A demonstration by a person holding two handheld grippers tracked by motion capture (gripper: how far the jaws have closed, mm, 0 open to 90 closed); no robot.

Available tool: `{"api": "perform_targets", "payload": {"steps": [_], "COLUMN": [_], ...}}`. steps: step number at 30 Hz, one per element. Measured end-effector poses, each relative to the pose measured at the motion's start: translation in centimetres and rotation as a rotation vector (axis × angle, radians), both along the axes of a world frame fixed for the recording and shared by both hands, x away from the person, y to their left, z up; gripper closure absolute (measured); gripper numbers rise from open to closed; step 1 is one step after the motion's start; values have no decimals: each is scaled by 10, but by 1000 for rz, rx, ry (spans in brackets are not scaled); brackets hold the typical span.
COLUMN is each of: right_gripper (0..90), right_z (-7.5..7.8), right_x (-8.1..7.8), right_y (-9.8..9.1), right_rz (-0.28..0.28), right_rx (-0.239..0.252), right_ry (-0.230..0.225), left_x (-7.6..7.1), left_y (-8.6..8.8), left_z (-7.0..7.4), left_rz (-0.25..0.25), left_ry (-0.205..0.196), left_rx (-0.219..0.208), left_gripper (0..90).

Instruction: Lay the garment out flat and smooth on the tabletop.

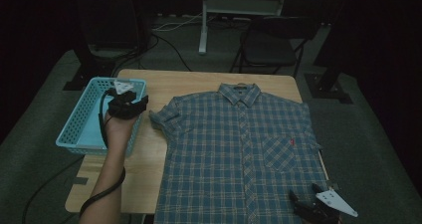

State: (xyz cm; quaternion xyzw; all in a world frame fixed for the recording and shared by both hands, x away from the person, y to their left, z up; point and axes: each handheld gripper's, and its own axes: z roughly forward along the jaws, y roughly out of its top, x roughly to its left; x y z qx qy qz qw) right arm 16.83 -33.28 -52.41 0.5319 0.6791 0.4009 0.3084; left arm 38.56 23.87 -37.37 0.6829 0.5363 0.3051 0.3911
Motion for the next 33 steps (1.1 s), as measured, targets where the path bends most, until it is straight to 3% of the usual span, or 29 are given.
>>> {"api": "perform_targets", "payload": {"steps": [5, 13, 26, 33], "right_gripper": [131, 131, 131, 131], "right_z": [0, 0, -1, -1], "right_x": [0, 0, -1, -1], "right_y": [0, 0, 0, 0], "right_rz": [-3, -3, -4, -4], "right_rx": [1, 1, 2, 2], "right_ry": [0, 0, -4, -4], "left_x": [-15, -44, -93, -117], "left_y": [11, 12, -3, -2], "left_z": [-8, -19, -32, -45], "left_rz": [-8, -56, -177, -208], "left_ry": [-4, -21, -64, -51], "left_rx": [-69, -115, -140, -157], "left_gripper": [445, 409, 327, 312]}}
